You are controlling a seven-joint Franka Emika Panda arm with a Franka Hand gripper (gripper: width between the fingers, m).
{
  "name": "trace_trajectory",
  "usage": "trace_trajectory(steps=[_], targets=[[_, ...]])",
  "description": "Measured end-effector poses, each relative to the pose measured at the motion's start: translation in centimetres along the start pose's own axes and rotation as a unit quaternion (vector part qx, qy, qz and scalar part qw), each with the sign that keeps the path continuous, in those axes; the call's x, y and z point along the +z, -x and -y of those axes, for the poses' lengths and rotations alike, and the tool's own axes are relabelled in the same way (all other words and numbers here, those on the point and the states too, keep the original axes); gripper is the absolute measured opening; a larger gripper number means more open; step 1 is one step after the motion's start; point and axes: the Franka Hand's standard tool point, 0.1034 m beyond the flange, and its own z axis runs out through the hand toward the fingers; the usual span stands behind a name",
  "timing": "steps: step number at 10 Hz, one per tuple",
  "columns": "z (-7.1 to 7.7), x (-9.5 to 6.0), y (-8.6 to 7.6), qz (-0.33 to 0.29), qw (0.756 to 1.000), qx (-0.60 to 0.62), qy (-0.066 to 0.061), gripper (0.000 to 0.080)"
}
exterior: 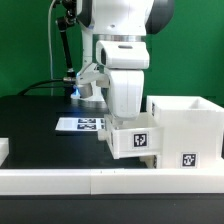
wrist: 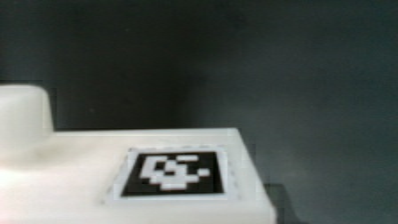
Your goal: Assemble drawer
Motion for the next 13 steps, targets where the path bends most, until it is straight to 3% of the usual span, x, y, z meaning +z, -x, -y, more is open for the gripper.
trace_trajectory(steps=[4, 12, 13], targets=[[-0.14, -0.04, -0.91, -0.001, 1.000, 0.006, 0.004, 0.0044], [-0.11, -0.01, -1.10, -0.001, 1.000, 0.019, 0.005, 0.0044], [0.13, 0.13, -1.00, -0.001, 1.000, 0.017, 0.003, 0.0129]])
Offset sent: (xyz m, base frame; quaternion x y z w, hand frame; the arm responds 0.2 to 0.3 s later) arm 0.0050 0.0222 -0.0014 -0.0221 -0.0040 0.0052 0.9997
